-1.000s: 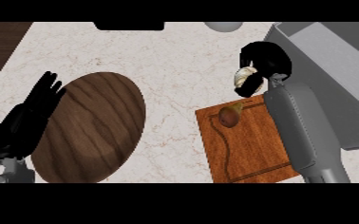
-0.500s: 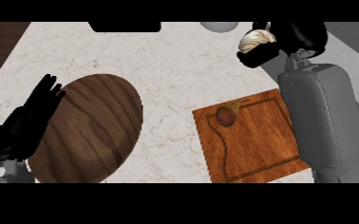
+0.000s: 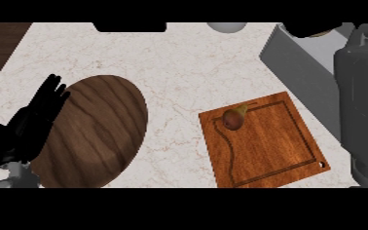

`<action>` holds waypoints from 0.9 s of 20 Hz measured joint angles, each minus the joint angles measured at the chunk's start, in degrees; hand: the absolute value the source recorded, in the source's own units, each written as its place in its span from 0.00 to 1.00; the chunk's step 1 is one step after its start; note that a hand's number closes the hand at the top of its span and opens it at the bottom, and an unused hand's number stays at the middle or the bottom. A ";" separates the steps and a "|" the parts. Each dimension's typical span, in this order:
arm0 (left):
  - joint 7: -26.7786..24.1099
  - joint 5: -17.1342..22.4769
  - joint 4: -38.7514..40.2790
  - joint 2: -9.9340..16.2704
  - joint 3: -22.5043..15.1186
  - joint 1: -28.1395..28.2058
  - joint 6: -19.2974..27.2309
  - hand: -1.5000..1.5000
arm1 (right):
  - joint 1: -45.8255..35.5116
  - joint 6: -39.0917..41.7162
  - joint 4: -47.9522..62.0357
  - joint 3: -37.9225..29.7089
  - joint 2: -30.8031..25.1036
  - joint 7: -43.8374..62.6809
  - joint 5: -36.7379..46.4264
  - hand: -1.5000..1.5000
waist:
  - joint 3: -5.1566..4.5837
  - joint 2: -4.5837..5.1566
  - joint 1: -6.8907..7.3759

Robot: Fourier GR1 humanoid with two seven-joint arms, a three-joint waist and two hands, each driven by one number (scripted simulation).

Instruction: Pick the cupcake from the cutting board and place it in the cardboard box

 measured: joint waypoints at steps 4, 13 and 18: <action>-0.50 0.37 0.08 0.17 0.45 0.05 -0.50 0.50 | -1.06 -1.53 5.69 -1.88 -4.41 -3.10 -0.30 1.00 | 0.01 0.09 0.20; 0.08 0.79 -0.16 0.69 0.68 0.23 -1.52 0.50 | -3.92 -11.30 23.07 -4.61 -10.44 -13.10 -1.01 1.00 | 0.02 0.28 0.70; 0.66 1.19 -0.60 0.76 1.03 -0.03 -1.50 0.50 | -4.16 -18.04 32.84 -6.44 -12.05 -18.64 -1.88 1.00 | 0.04 0.37 0.90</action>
